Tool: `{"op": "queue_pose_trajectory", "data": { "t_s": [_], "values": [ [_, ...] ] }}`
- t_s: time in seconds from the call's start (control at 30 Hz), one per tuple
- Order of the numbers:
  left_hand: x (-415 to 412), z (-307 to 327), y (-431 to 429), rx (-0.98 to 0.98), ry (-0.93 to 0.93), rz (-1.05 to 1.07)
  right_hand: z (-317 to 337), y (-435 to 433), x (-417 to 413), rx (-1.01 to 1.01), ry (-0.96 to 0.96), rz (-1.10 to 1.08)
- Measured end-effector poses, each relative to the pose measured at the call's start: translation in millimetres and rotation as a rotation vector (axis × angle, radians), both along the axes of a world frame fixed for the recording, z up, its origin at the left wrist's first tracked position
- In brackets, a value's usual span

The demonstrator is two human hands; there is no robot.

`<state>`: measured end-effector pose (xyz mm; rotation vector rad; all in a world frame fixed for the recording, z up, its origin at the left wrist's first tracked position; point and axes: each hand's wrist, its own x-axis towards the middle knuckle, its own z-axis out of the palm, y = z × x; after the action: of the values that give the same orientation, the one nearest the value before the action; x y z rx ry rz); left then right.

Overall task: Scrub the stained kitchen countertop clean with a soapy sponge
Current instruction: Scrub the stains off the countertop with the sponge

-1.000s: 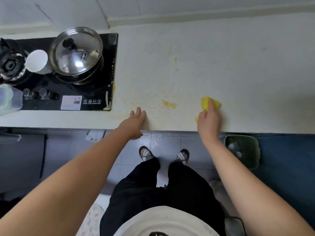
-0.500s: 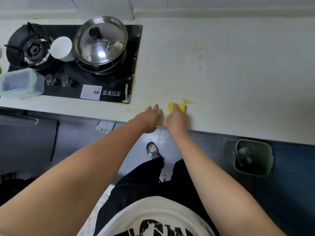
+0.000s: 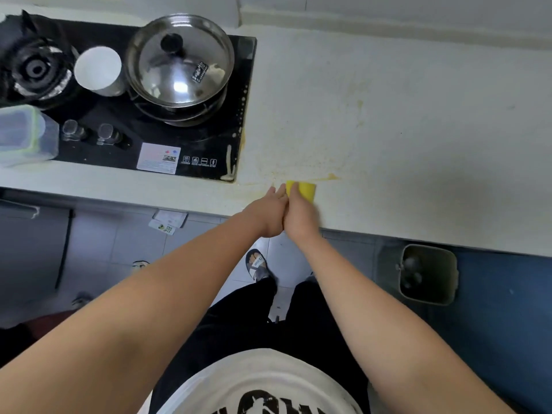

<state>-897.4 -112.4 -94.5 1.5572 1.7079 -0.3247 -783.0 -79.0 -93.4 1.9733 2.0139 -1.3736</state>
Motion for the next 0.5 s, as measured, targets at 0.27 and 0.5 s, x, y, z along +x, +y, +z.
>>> {"op": "queue_pose_trajectory", "data": {
  "t_s": [0.27,0.5],
  "values": [
    [-44.1,-3.0,-3.6,0.08,0.028,-0.049,9.2,43.8,75.5,0.352,-0.213,-0.15],
    [-44.2,-2.1,-3.5,-0.094,0.077,-0.155,-10.4,35.6,56.6,0.123,-0.243,-0.222]
  ]
}}
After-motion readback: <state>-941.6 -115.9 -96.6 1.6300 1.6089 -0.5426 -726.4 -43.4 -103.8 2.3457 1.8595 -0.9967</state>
